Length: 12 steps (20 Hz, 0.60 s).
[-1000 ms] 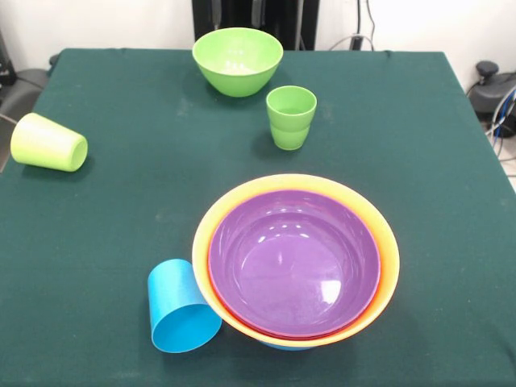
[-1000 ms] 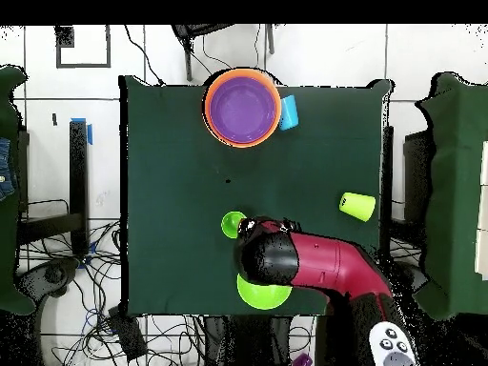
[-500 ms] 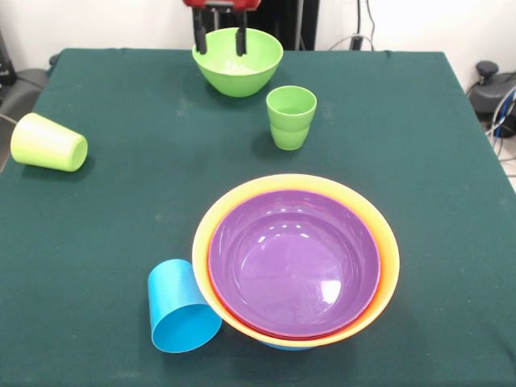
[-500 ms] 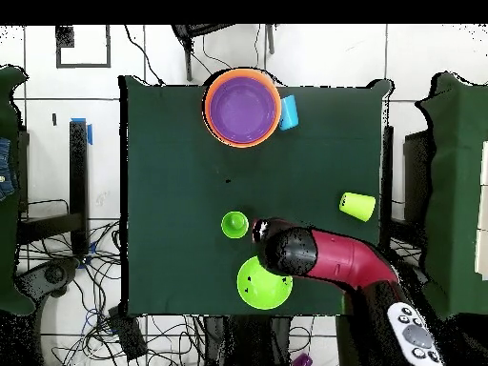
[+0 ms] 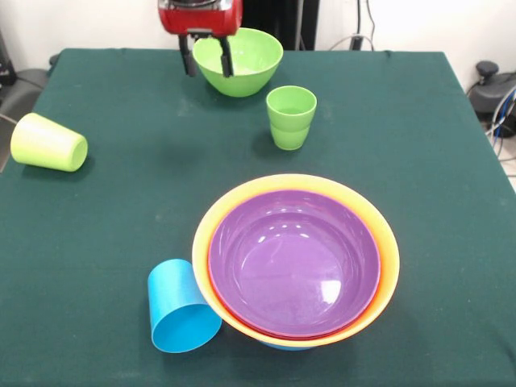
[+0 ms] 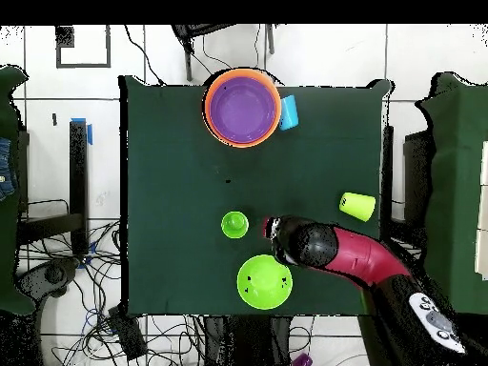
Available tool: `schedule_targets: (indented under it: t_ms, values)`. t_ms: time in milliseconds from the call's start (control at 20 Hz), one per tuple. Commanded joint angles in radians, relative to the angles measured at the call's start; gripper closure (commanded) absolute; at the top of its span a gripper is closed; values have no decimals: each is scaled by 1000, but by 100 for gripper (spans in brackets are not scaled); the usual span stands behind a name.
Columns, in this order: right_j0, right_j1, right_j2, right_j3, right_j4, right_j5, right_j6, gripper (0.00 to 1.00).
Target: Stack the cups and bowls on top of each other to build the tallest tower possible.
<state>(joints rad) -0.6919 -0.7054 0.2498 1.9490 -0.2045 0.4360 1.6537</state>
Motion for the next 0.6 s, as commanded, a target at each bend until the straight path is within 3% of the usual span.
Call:
schedule_targets:
  t_ms: [50,300,600]
  values:
    - [-59,135,147,-66,-5,64,-67,0]
    - [-92,165,163,-88,-8,130,-77,0]
    - [-106,146,191,-99,-12,200,-83,0]
